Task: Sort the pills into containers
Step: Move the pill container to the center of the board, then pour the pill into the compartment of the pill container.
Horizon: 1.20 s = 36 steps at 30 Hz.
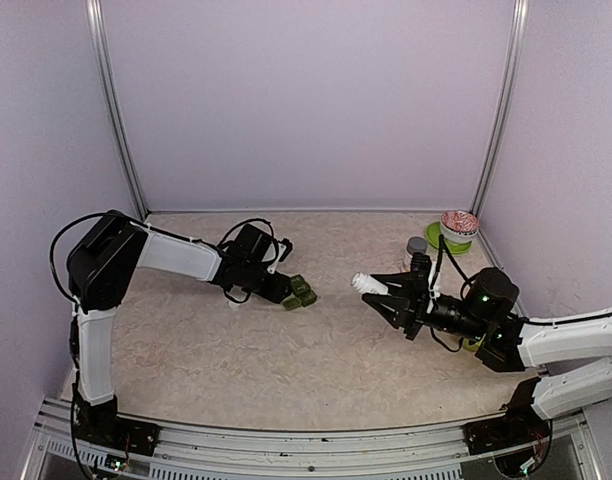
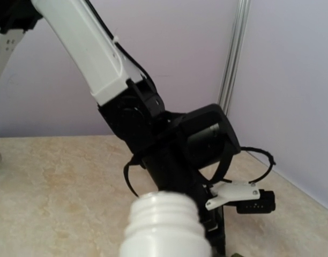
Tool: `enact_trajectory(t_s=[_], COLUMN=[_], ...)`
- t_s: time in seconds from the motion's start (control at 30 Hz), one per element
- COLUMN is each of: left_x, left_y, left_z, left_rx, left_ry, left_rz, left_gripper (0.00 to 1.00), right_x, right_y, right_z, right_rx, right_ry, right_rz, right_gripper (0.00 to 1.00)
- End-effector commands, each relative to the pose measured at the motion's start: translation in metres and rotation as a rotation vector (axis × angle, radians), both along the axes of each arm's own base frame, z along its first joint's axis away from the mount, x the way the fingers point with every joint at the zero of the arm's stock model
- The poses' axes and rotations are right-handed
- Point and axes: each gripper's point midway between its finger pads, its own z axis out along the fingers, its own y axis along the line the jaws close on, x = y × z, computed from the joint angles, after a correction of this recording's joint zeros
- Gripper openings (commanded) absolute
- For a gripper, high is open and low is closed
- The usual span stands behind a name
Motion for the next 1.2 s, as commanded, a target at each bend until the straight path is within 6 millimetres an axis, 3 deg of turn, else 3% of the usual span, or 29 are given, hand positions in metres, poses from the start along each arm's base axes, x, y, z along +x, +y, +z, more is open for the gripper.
enact_trajectory(t_s=[0.0, 0.3, 0.57, 0.8, 1.17], left_x=[-0.02, -0.022, -0.022, -0.005, 0.015], left_y=[-0.01, -0.016, -0.002, 0.003, -0.002], left_z=[-0.01, -0.004, 0.025, 0.052, 0.065], left_rx=[-0.015, -0.022, -0.105, -0.179, -0.238], left_ry=[0.055, 0.039, 0.025, -0.023, -0.058], left_rz=[-0.042, -0.051, -0.044, -0.031, -0.033], left_gripper=[0.59, 0.59, 0.59, 0.6, 0.76], right_x=[0.007, 0.024, 0.038, 0.055, 0.096], right_y=[0.004, 0.014, 0.026, 0.033, 0.042], right_z=[0.005, -0.02, -0.037, -0.048, -0.083], right_rx=[0.02, -0.021, -0.048, -0.047, -0.031], right_ry=[-0.012, 0.015, 0.042, 0.049, 0.097], right_rz=[-0.017, -0.054, -0.067, -0.1, -0.179], right_gripper=[0.17, 0.17, 0.16, 0.16, 0.16])
